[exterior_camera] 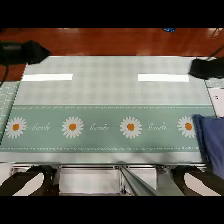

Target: Fold the shirts.

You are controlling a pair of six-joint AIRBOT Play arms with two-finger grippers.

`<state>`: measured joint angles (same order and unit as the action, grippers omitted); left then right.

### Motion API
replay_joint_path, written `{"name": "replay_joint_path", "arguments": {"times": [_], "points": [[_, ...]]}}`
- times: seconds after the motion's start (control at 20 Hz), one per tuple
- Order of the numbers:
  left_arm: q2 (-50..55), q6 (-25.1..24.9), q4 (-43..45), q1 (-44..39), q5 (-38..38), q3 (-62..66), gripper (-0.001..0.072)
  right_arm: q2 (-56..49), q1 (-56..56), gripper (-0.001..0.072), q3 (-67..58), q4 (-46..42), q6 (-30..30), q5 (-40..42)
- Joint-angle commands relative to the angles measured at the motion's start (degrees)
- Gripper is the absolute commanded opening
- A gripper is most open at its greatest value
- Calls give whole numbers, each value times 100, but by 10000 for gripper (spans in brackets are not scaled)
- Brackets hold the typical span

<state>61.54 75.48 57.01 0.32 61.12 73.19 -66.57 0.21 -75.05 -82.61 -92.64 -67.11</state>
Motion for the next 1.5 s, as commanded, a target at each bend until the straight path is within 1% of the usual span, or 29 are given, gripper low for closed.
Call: {"name": "replay_joint_path", "arguments": {"times": [0.0,0.1,0.2,0.4,1.45], "points": [[55,68,413,-339,-400,-1064,18,-354,1364,26,640,-1244,-920,901],[208,72,420,-367,-973,-1722,18,-756,1388,26,1010,-1126,-1191,1119],[442,66,461,-354,-1117,-1766,18,-1123,1390,26,1029,-1054,-1185,1034],[522,66,588,-354,-1294,-1631,18,-1178,1390,26,1023,-901,-1182,1095],[529,66,601,-356,-1272,-1631,19,-1178,1390,26,1023,-903,-1185,1102]]}}
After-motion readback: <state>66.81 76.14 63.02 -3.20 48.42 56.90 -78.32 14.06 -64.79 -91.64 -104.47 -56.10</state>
